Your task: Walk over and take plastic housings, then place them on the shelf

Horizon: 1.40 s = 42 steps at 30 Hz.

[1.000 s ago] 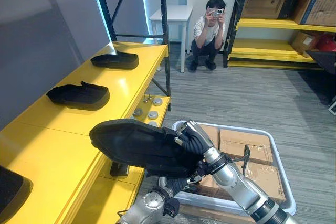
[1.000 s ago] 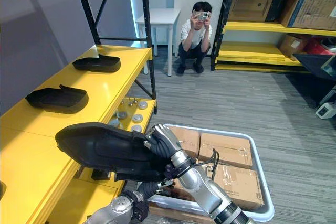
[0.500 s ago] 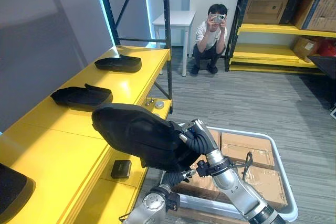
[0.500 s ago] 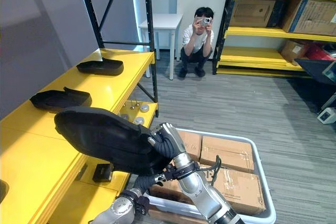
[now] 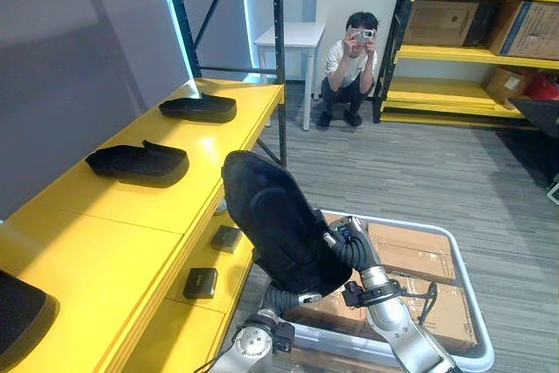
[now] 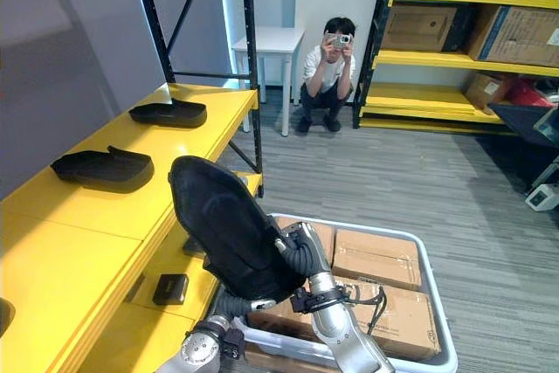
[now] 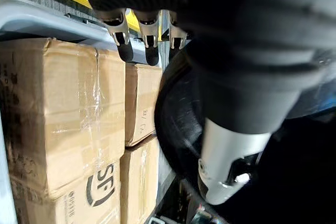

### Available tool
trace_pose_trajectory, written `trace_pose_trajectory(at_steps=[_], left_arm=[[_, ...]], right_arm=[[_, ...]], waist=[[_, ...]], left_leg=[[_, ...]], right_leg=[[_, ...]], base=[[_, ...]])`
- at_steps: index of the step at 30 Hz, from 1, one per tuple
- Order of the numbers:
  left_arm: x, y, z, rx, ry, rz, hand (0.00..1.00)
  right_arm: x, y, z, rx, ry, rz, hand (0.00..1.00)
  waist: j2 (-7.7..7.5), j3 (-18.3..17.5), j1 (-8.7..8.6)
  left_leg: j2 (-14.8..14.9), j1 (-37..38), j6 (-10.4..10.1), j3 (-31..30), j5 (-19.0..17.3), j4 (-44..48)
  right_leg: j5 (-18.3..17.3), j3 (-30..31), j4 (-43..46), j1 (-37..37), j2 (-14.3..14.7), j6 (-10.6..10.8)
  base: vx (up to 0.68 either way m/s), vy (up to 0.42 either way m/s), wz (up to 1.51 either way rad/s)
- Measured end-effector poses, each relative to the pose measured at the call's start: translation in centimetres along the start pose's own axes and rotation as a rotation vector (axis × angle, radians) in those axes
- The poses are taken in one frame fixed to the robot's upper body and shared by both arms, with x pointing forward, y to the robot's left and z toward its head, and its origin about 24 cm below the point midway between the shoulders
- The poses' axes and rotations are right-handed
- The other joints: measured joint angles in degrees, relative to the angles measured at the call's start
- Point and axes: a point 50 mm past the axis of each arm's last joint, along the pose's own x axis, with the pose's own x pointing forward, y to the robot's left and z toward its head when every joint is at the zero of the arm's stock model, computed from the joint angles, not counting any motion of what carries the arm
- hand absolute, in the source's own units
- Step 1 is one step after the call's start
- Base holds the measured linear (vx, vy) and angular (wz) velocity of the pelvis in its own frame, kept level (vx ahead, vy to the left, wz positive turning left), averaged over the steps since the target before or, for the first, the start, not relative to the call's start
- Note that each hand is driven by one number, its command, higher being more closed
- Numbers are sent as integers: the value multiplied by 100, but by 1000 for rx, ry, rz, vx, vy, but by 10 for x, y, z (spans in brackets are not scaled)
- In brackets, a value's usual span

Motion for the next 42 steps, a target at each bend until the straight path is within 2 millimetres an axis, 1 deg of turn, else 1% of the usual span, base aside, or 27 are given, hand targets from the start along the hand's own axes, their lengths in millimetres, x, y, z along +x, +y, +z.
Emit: trace_pose_trajectory(at_steps=[5, 6, 10, 12, 15, 19, 22, 31, 32, 35, 37, 40, 42], left_arm=[[-1, 0, 2, -10, -20, 9, 0], [-1, 0, 3, -14, -23, 8, 100], [-1, -1, 5, -64, -36, 22, 100], [-1, -2, 7, -153, -53, 30, 100], [-1, -3, 8, -239, -46, 31, 100], [-3, -9, 7, -307, -38, 16, 100], [-4, -11, 8, -336, -55, 16, 100], [-5, -11, 15, -373, -126, 78, 100], [-5, -10, 15, -373, -130, 80, 100], [-4, -7, 18, -336, -155, 101, 100], [-3, -3, 23, -290, -196, 122, 100], [-4, 16, 54, -184, -370, 199, 100], [-8, 23, 64, -112, -426, 223, 100]], right_arm=[[-2, 0, -2, 17, 15, -5, 100], [-2, -1, -2, 17, 15, -6, 100], [-2, 0, -1, 23, 16, -8, 100], [-1, 1, -1, 27, 16, -11, 100], [-1, 2, 0, 35, 14, -14, 100], [0, 3, 2, 46, 10, -34, 100], [1, 3, 4, 50, 3, -46, 100], [3, 3, 4, 133, 30, -68, 100], [3, 4, 4, 138, 34, -69, 0], [0, 4, 1, 147, 54, -74, 0], [-3, 6, -3, 158, 88, -67, 0], [-25, 19, -22, 173, 224, 4, 0], [-29, 29, -22, 198, 240, 41, 0]], waist=[[-34, 9, -6], [-41, 9, -10], [-45, 10, -17], [-47, 11, -19], [-54, 15, -26], [-104, 47, -29], [-148, 73, -30], [-157, 78, -22], [-158, 78, -21], [-162, 80, -14], [-169, 84, -5], [-174, 86, 70], [-166, 81, 77]], left_leg=[[0, 22, 2, 0, -1, -2], [0, 23, 1, 1, -1, -3], [0, 25, 1, 3, 0, -7], [-1, 25, 0, 3, 0, -9], [0, 25, 0, 3, 0, -10], [0, 28, -1, 6, 0, -9], [0, 29, -2, 8, 0, -12], [-1, 36, -2, 9, 0, -34], [-1, 37, -2, 9, 0, -35], [0, 40, -2, 7, 0, -36], [0, 43, -2, 5, 0, -37], [-1, 40, -1, -2, 1, -38], [-1, 35, -1, -12, 1, -44]], right_leg=[[-1, 2, 0, 19, 0, 1], [-1, 3, 0, 19, 0, 1], [-1, 5, 0, 19, 0, 1], [-1, 5, 0, 19, 0, 1], [-2, 5, 0, 19, 0, 1], [-3, 8, 0, 18, 0, 1], [-3, 9, 0, 17, -1, 1], [-14, 4, 0, 18, 0, 5], [-16, 4, 0, 19, 0, 6], [-19, 0, 0, 24, 0, 8], [-20, -3, 0, 29, 0, 8], [-25, -24, 0, 32, -1, 7], [-31, -39, 0, 32, -1, 8]], base=[[0, 0, 0], [0, 0, 0], [0, 0, 0], [0, 0, 0], [0, 0, 0], [0, 0, 0], [0, 0, 0], [0, 0, 0], [0, 0, 0], [0, 0, 0], [0, 0, 0], [0, 0, 0], [0, 0, 2]])
